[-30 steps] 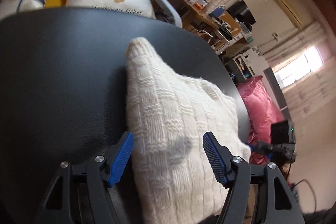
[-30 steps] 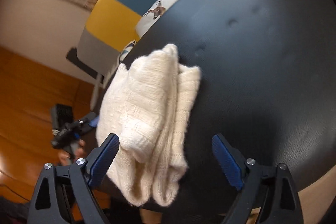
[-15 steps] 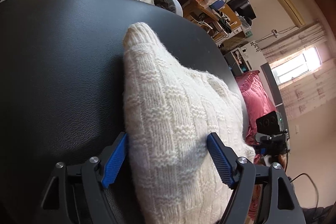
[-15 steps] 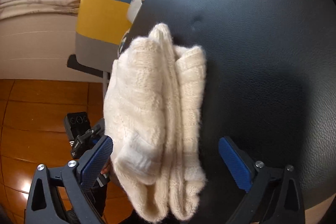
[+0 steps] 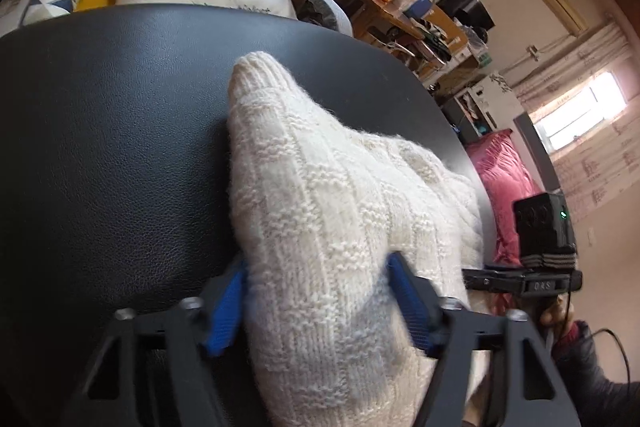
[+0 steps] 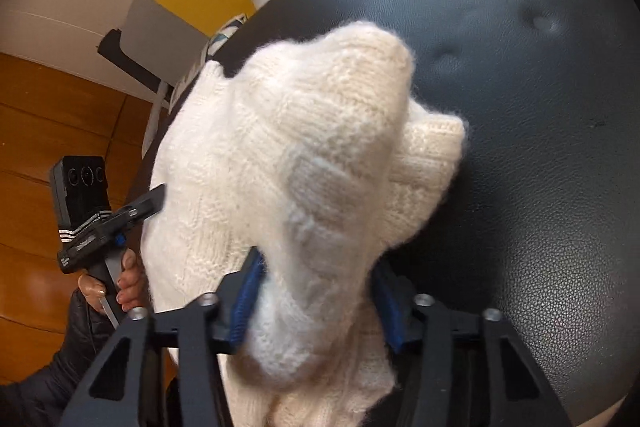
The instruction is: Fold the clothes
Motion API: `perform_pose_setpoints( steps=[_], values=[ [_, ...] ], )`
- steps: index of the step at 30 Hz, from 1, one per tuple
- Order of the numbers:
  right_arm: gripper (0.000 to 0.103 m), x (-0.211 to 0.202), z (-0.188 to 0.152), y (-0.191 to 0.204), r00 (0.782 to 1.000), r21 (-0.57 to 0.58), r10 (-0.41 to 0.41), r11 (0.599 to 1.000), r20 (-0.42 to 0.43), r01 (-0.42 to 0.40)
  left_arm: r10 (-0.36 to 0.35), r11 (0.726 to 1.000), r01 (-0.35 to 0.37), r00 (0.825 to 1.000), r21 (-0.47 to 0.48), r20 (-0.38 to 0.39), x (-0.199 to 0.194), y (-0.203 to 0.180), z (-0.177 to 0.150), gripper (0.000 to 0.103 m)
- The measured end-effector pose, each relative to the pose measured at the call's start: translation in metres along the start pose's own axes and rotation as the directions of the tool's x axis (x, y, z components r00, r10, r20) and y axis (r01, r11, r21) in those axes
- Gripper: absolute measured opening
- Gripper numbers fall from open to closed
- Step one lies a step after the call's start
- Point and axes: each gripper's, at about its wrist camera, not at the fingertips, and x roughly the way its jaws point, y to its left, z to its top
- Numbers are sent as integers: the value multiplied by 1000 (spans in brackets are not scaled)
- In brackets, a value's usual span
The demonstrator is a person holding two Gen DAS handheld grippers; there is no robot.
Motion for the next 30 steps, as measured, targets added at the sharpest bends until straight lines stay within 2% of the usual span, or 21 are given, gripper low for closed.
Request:
perform_pose_setpoints(
  steps=[3, 7, 9, 12, 16, 20, 23, 26, 28, 30],
  values=[
    [45, -4, -5, 2, 1000, -43, -16, 999, 26, 17, -6, 1000, 7, 999, -21, 46, -7, -3, -8, 42],
    [40, -4, -6, 19, 999, -123, -26, 992, 42, 31, 17, 1000, -14, 992, -22, 128, -26, -13, -22, 38],
    [38, -4, -6, 27, 998, -163, -31, 986, 50, 39, 41, 999, -37, 982, -23, 182, -42, -16, -32, 36],
    [36, 11, 3, 50, 1000, -237, 12, 971, 0, -12, 102, 995, -94, 956, -40, 274, -71, -17, -46, 36],
    [35, 54, 20, 103, 992, -363, 72, 926, -105, -106, 205, 979, -184, 893, -89, 401, -129, -9, -71, 35],
    [35, 119, 35, 191, 969, -498, 109, 842, -221, -208, 356, 934, -291, 800, -207, 484, -192, 17, -104, 35],
    [34, 172, 33, 264, 945, -592, 97, 758, -312, -273, 477, 875, -338, 719, -345, 506, -241, 52, -134, 35],
    [34, 221, 19, 328, 918, -658, 61, 678, -392, -326, 583, 801, -358, 650, -481, 487, -286, 93, -167, 35],
    [34, 251, 6, 364, 902, -694, 24, 630, -431, -348, 630, 753, -345, 624, -560, 462, -311, 121, -187, 35],
    [34, 272, -6, 392, 891, -723, -5, 587, -453, -364, 676, 692, -312, 598, -652, 431, -334, 152, -212, 35]
  ],
)
